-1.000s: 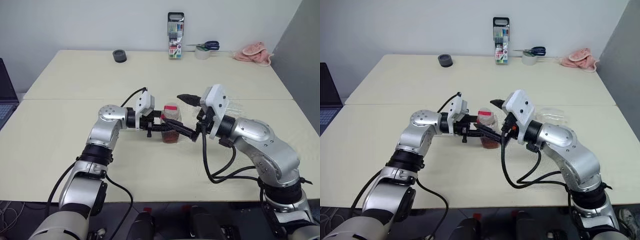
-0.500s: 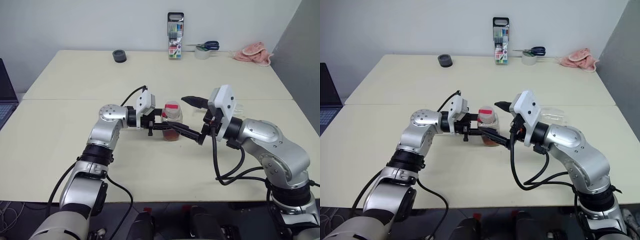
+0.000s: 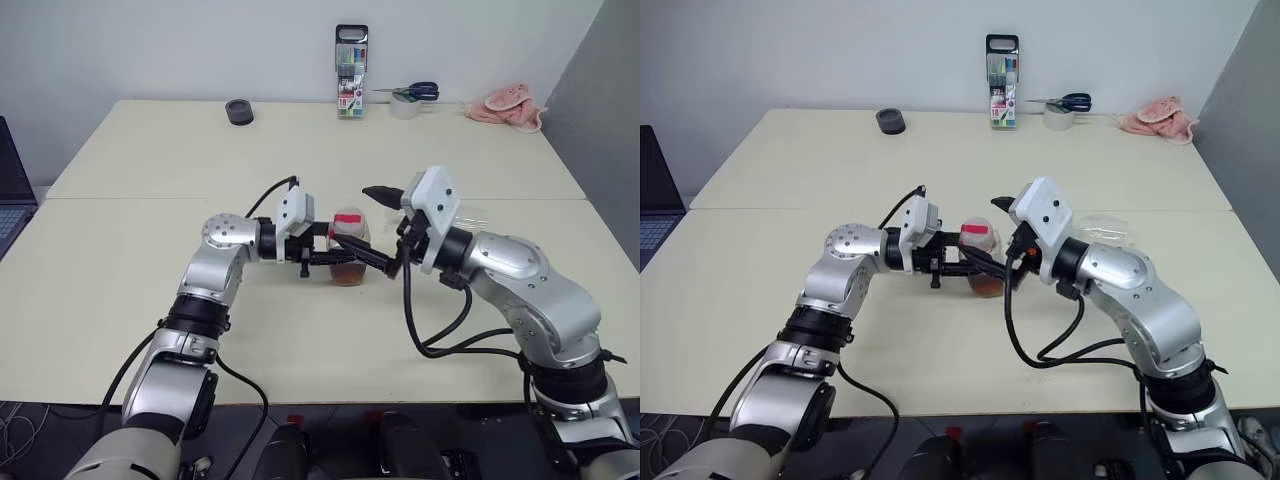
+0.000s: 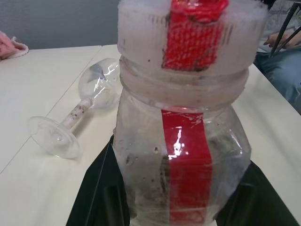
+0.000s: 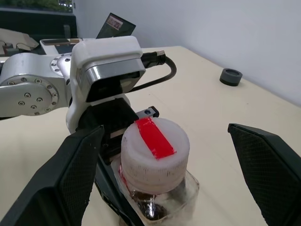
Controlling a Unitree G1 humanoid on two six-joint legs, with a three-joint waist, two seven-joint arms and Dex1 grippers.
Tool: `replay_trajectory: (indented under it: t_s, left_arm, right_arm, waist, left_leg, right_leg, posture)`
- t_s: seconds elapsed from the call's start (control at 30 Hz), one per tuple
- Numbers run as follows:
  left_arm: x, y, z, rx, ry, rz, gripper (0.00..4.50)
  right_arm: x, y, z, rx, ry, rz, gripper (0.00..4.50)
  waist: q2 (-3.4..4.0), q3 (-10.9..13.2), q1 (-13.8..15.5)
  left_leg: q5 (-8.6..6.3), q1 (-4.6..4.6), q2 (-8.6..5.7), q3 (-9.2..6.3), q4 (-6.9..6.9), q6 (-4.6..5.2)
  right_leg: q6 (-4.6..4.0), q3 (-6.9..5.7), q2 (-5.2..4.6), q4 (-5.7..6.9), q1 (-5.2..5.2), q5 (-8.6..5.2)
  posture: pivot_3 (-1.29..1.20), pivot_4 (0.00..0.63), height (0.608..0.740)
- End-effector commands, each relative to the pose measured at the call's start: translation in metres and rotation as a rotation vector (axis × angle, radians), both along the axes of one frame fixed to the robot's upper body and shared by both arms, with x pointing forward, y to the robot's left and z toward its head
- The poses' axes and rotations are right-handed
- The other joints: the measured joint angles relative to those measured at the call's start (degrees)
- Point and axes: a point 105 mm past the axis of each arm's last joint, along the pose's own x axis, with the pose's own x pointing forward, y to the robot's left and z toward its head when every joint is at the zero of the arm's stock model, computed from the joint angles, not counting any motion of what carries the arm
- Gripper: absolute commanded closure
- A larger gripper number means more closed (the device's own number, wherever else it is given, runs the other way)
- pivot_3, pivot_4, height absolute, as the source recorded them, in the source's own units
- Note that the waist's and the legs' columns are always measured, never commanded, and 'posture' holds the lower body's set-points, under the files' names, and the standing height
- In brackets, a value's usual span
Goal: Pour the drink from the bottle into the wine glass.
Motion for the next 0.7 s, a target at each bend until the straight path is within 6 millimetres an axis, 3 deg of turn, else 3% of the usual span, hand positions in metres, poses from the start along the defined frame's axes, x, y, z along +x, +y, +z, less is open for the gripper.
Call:
replay_trajectory:
  t_s: [0.03,0.4,0.5,0.63,0.67,0.7]
  left_arm:
    - [-0.0042,-0.0028,0.0154,-0.032,-0.058,-0.023,2.81]
    - [-0.006,-0.0037,0.0151,-0.023,-0.067,-0.03,2.81]
    - [-0.0061,-0.004,0.0151,-0.023,-0.068,-0.03,2.81]
    - [-0.0064,-0.0044,0.0152,-0.024,-0.068,-0.029,2.81]
    - [-0.0063,-0.0045,0.0153,-0.024,-0.068,-0.028,2.81]
    - [-0.0063,-0.0045,0.0153,-0.025,-0.068,-0.027,2.81]
  right_arm:
    - [-0.0035,0.0005,0.013,0.031,-0.03,0.019,0.0]
    - [-0.0025,0.0032,0.0042,0.013,0.021,0.035,0.0]
    - [-0.0021,0.0035,0.0051,0.017,0.017,0.032,0.88]
    - [-0.0035,0.0039,0.0056,0.011,0.005,0.035,2.39]
    - [-0.0041,0.0041,0.0056,0.007,0.001,0.036,2.68]
    - [-0.0048,0.0043,0.0055,0.001,-0.005,0.038,2.69]
  waist:
    - [0.0,0.0,0.0]
    - [0.0,0.0,0.0]
    - [0.0,0.0,0.0]
    - [0.0,0.0,0.0]
    - [0.0,0.0,0.0]
    - [0.0,0.0,0.0]
  left_leg:
    - [0.0,0.0,0.0,0.0,0.0,0.0]
    - [0.0,0.0,0.0,0.0,0.0,0.01]
    - [0.0,0.0,0.0,0.0,0.0,0.0]
    - [0.0,0.0,0.0,0.0,0.0,0.01]
    - [0.0,0.0,0.0,0.0,0.0,0.0]
    - [0.0,0.0,0.0,0.0,0.0,0.01]
  right_leg:
    - [0.0,0.0,0.0,0.0,0.0,0.0]
    - [0.0,0.0,0.0,0.0,0.0,0.0]
    - [0.0,0.0,0.0,0.0,0.0,0.0]
    - [0.0,0.0,0.0,0.0,0.0,0.0]
    - [0.0,0.0,0.0,0.0,0.0,0.0]
    - [0.0,0.0,0.0,0.0,0.0,0.0]
  posture:
    - [0.0,0.15,0.74]
    - [0.0,0.15,0.74]
    - [0.0,0.15,0.74]
    - [0.0,0.15,0.74]
    - [0.0,0.15,0.74]
    - [0.0,0.15,0.74]
